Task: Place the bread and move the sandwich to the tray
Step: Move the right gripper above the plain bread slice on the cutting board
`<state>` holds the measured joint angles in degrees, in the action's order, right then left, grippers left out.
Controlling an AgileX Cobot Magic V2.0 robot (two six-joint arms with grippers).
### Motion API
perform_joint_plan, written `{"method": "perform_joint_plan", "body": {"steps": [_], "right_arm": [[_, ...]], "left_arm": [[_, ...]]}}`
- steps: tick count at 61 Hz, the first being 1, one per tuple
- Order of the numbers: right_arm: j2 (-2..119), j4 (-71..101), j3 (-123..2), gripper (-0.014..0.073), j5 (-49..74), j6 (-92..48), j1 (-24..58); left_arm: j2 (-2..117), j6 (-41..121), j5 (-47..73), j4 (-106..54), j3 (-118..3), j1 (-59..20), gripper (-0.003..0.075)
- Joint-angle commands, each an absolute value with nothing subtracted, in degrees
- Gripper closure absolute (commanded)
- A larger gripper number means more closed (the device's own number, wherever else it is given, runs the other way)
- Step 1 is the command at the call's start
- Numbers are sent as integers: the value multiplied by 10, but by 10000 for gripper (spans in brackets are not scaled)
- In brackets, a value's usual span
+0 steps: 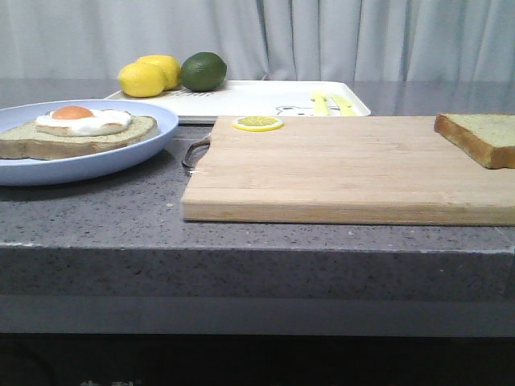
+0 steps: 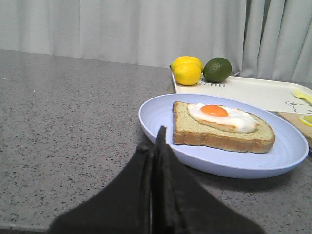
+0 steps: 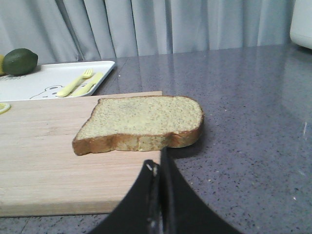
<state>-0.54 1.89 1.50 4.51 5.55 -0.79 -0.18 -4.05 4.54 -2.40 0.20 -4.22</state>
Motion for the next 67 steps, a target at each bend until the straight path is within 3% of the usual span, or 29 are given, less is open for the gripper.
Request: {"method": "perform_joint_plan", "body": {"steps": [1, 38, 48, 55, 67], "right_arm": [[-16, 13, 14, 662, 0, 52, -11], [-16, 13, 14, 662, -8, 52, -11], [-16, 14, 8, 662, -5, 52, -11], [-16, 14, -26, 662, 17, 52, -11], [-15, 14, -127, 662, 100, 52, -11]], "left_arm": [[-16, -45, -4, -24, 3, -48, 741], [-16, -43, -6, -18, 3, -48, 741], [-16, -43, -86, -19, 0, -48, 741], [-15, -43, -108, -19, -23, -48, 741], [-13, -43, -45, -18, -122, -48, 741]]}}
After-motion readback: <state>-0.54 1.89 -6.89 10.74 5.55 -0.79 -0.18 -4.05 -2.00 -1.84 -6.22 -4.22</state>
